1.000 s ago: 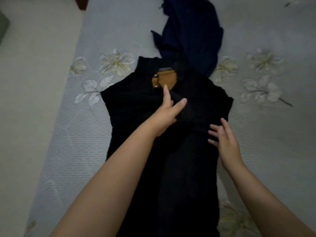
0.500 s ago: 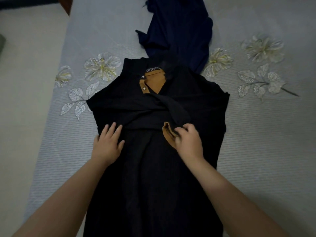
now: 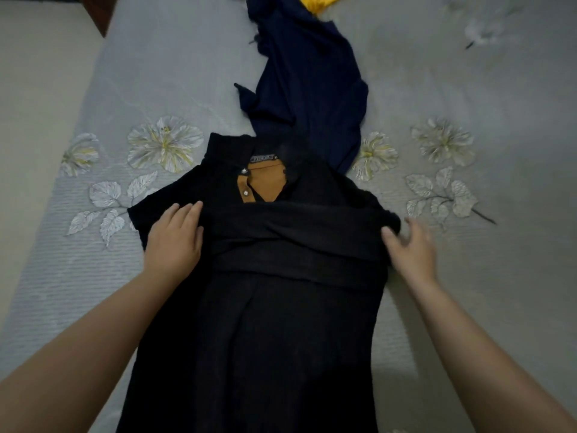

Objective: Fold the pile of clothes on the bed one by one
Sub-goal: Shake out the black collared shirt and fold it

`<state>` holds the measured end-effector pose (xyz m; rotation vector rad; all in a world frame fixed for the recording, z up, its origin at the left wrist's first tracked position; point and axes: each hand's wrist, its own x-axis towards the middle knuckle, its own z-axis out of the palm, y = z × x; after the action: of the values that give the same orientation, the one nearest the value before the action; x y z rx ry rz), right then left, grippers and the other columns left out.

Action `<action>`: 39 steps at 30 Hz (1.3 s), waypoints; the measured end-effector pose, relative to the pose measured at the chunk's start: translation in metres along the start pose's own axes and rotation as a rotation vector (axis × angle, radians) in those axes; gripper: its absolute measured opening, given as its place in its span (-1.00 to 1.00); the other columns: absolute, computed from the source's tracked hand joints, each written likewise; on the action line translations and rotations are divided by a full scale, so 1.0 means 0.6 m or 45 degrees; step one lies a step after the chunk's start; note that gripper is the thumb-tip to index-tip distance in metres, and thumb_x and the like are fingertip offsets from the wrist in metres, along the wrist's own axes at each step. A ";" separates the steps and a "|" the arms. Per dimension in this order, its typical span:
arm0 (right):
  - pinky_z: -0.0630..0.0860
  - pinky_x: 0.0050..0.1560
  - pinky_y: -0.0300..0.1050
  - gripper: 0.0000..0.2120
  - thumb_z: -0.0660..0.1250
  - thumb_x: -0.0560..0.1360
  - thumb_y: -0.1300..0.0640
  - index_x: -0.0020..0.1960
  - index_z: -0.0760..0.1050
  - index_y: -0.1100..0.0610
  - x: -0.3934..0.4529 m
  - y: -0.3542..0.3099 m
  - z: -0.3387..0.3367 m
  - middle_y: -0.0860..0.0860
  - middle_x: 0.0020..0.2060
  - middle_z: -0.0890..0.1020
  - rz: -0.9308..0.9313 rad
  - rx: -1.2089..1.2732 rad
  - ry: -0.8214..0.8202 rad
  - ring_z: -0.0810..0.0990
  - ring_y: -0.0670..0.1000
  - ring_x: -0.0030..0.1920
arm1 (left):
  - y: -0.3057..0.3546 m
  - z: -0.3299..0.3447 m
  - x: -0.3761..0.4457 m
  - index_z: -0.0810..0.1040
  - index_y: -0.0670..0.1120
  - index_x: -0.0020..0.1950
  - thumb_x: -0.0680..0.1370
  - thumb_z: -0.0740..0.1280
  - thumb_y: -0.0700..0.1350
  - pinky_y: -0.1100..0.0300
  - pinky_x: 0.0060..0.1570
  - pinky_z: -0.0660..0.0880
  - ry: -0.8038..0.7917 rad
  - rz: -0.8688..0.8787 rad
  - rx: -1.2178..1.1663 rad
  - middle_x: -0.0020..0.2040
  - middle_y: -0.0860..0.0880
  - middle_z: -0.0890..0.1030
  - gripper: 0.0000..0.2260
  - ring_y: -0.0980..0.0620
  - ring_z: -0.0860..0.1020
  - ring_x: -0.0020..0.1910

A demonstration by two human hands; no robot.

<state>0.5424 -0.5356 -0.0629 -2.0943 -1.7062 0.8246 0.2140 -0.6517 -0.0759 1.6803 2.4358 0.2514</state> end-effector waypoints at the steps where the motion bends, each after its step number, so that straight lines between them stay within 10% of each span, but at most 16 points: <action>1: 0.17 0.36 0.02 -0.45 0.27 0.50 -0.01 0.39 0.25 0.20 0.007 -0.003 0.010 0.20 0.36 0.32 -0.089 -0.088 -0.045 0.24 0.17 0.38 | 0.000 0.003 0.018 0.27 -0.24 0.41 0.56 0.20 -0.20 -0.13 0.31 0.22 -0.030 -0.018 0.000 0.33 -0.24 0.42 -0.58 -0.24 0.27 0.39; 6: 0.26 0.30 0.01 -0.42 0.30 0.50 0.09 0.44 0.18 0.19 0.048 -0.008 0.031 0.20 0.33 0.40 -0.002 -0.139 -0.080 0.35 0.19 0.32 | -0.014 0.018 0.071 0.23 -0.18 0.44 0.58 0.14 -0.19 -0.15 0.32 0.14 -0.118 -0.061 0.080 0.07 -0.22 0.55 -0.59 -0.21 0.43 0.17; 10: 0.33 0.06 -0.20 -0.63 0.25 0.50 0.27 0.30 0.40 0.24 0.031 -0.012 0.018 0.21 0.12 0.57 -0.190 0.055 0.218 0.53 0.14 0.10 | -0.029 -0.004 0.079 0.41 -0.28 0.26 0.54 0.14 -0.28 -0.12 -0.13 0.41 0.080 0.013 -0.159 -0.15 -0.34 0.56 -0.69 -0.34 0.49 -0.10; 15: 0.33 -0.32 -0.44 -0.68 0.21 0.51 0.32 0.25 0.41 0.20 0.045 -0.033 0.014 0.01 -0.22 0.49 -0.059 0.408 0.171 0.41 -0.09 -0.30 | -0.073 -0.029 0.106 0.42 -0.28 0.25 0.50 0.09 -0.16 -0.16 -0.01 0.32 0.095 -0.052 0.044 -0.08 -0.37 0.54 -0.62 -0.37 0.45 -0.02; 20: 0.32 -0.10 -0.20 -0.55 0.22 0.53 0.19 0.40 0.25 0.19 0.068 -0.048 0.020 0.08 -0.16 0.54 0.140 0.253 0.012 0.45 0.00 -0.12 | -0.068 -0.014 0.084 0.44 -0.28 0.28 0.52 0.21 -0.09 -0.25 0.18 0.24 0.047 0.095 0.200 0.13 -0.37 0.48 -0.61 -0.38 0.42 0.13; 25: 0.23 0.20 -0.22 -0.32 0.40 0.42 0.12 0.43 0.16 0.22 -0.005 -0.031 0.043 0.26 0.29 0.33 -0.144 -0.004 0.070 0.36 0.15 0.26 | -0.044 0.012 0.010 0.51 -0.32 0.12 0.46 0.18 -0.10 -0.12 -0.22 0.49 0.332 0.350 0.164 -0.14 -0.32 0.56 -0.64 -0.30 0.56 -0.22; 32: 0.35 0.14 -0.08 -0.49 0.35 0.46 0.20 0.38 0.32 0.15 -0.040 -0.016 0.052 0.19 0.12 0.58 -0.189 -0.027 0.170 0.53 0.16 0.11 | -0.055 0.013 -0.010 0.43 -0.36 0.25 0.44 0.29 -0.42 -0.20 -0.11 0.44 0.000 -0.039 -0.095 -0.18 -0.34 0.58 -0.63 -0.34 0.51 -0.18; 39: 0.40 0.02 -0.11 -0.79 0.28 0.50 0.20 0.05 0.58 0.28 -0.014 -0.042 -0.030 0.21 -0.11 0.65 -0.204 0.115 0.375 0.59 0.14 -0.10 | -0.080 -0.055 -0.023 0.40 -0.33 0.25 0.43 0.23 -0.49 0.01 -0.12 0.35 0.132 -0.069 -0.403 -0.19 -0.25 0.50 -0.62 -0.11 0.47 -0.21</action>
<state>0.5329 -0.5360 -0.0322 -1.8827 -1.6198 0.5075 0.1676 -0.6827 -0.0542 1.4957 2.3543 0.6925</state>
